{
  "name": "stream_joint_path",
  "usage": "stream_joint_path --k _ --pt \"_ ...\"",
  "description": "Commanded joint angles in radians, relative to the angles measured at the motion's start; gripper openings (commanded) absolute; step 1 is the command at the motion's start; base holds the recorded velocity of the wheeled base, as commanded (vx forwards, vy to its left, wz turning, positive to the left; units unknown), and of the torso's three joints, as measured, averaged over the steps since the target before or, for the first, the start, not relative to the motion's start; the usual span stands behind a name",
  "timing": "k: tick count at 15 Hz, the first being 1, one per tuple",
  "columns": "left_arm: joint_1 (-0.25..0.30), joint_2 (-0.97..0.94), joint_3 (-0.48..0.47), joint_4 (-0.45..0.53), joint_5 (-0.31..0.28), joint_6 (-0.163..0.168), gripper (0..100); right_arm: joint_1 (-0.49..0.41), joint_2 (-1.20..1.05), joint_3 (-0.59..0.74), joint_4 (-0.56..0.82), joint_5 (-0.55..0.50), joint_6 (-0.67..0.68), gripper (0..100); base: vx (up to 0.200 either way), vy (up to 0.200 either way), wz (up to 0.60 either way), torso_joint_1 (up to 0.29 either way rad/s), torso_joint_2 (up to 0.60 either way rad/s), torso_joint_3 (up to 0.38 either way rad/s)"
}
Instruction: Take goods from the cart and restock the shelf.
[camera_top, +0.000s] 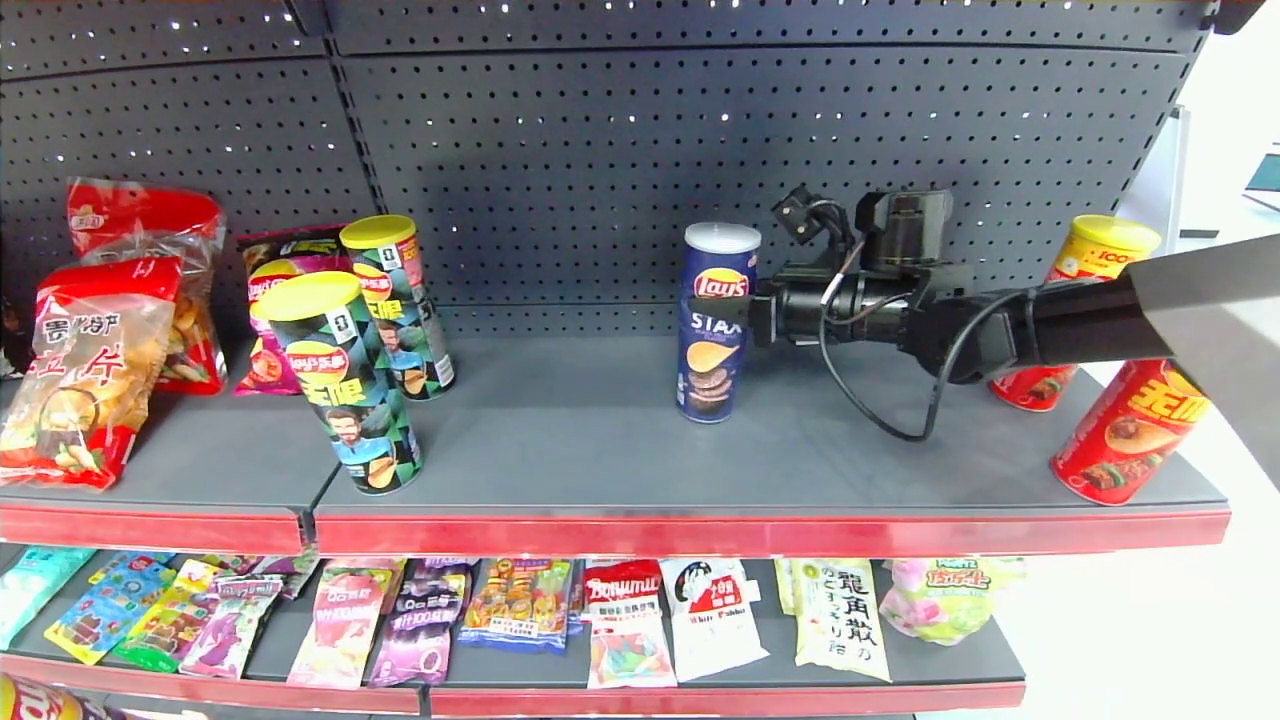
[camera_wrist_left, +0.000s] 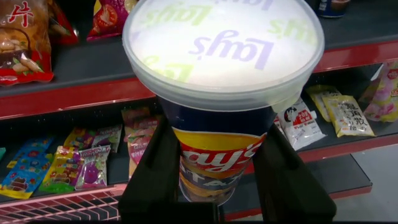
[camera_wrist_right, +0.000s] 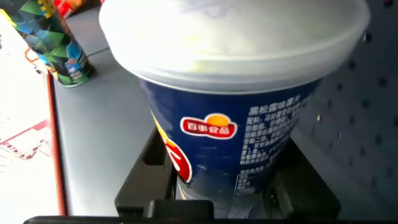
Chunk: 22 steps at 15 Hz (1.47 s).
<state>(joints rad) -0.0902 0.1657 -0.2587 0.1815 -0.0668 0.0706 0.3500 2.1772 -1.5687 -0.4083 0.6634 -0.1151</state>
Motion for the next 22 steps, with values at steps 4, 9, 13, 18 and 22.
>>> stream_joint_path --k 4,9,13,18,22 --pt "0.0 -0.002 0.003 -0.002 -0.001 0.0 0 0.029 -0.286 0.346 -0.083 -0.108 -0.011 0 0.0 0.0 0.0 0.0 0.0 0.0" --pt "0.0 -0.008 0.018 -0.005 -0.01 -0.002 0 0.081 -0.363 0.596 -0.28 -0.157 -0.008 0 0.0 0.0 0.0 0.0 0.0 0.0" --pt "0.0 -0.015 0.021 -0.004 -0.011 -0.003 0 0.093 -0.35 0.615 -0.323 -0.162 -0.009 0 0.0 0.0 0.0 0.0 0.0 0.0" --pt "-0.002 -0.015 0.029 -0.004 -0.016 -0.003 0 0.11 -0.32 0.63 -0.331 -0.154 -0.044 0 0.0 0.0 0.0 0.0 0.0 0.0" --pt "-0.002 -0.018 0.03 -0.004 -0.018 -0.002 0 0.116 -0.349 0.688 -0.331 -0.145 -0.061 0 0.0 0.0 0.0 0.0 0.0 0.0"
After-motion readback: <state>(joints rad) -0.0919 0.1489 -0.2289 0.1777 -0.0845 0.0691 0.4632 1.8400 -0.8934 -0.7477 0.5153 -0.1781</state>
